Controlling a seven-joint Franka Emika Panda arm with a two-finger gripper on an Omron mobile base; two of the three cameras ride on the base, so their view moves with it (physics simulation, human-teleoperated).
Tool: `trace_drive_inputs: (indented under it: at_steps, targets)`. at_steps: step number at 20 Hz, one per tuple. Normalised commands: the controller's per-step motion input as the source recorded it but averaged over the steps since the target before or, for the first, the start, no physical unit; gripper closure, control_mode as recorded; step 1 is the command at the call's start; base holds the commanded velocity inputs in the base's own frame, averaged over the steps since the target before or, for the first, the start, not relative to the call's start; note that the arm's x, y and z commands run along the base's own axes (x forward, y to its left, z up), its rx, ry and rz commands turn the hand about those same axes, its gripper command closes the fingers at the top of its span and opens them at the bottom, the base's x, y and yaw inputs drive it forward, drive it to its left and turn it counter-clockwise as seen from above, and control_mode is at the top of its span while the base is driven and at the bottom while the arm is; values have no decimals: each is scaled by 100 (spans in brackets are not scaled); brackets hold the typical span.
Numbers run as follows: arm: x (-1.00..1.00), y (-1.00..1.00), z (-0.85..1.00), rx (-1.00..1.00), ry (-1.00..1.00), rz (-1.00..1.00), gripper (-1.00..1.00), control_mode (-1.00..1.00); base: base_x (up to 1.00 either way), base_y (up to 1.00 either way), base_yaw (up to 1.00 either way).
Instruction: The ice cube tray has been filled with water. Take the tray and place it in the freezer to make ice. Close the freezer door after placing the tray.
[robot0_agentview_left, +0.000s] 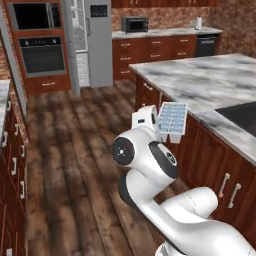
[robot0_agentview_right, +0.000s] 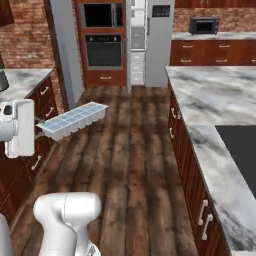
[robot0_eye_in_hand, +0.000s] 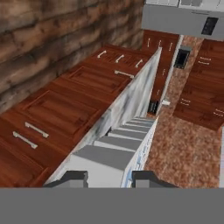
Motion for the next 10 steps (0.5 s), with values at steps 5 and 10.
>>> trace_drive_inputs:
  at_steps: [5,10]
  targets:
    - [0,0,0,0,0,0,100,100,100,0,26]
    - [0,0,0,0,0,0,100,100,100,-21,16]
